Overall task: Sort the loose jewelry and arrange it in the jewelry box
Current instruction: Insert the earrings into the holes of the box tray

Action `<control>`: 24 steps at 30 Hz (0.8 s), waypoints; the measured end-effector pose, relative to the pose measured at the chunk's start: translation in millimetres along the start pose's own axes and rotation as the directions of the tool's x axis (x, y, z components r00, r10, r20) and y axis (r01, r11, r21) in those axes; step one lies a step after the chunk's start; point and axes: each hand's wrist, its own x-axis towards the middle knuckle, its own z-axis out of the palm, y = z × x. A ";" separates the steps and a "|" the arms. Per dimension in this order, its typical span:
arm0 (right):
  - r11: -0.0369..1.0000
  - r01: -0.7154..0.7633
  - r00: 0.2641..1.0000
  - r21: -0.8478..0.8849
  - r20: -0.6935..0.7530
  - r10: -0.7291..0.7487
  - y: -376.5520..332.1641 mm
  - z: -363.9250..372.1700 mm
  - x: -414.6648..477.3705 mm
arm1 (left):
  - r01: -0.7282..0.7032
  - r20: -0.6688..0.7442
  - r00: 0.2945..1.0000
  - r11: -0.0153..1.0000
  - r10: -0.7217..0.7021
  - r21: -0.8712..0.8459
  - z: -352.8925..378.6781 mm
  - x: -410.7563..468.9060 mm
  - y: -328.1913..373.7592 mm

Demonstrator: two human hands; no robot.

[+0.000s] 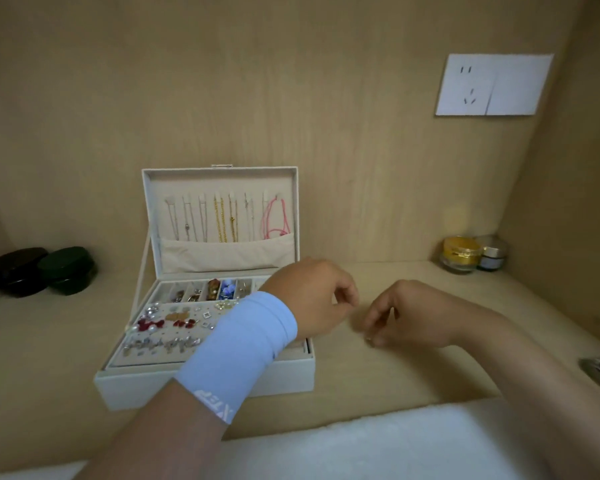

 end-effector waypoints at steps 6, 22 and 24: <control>0.998 0.051 0.998 0.028 0.024 -0.051 9.1 10.0 9.2 | 0.106 0.138 0.984 0.993 -0.112 0.055 18.8 12.2 3.9; 0.768 0.218 0.961 0.602 -0.271 -0.060 -77.1 -22.3 23.6 | 0.146 -0.268 0.937 0.949 -0.223 -0.280 -34.4 -24.8 -38.4; 0.762 0.246 0.959 0.599 -0.264 -0.103 -95.2 -22.6 33.1 | 0.143 -0.290 0.927 0.940 -0.237 -0.310 -45.6 -37.6 -50.5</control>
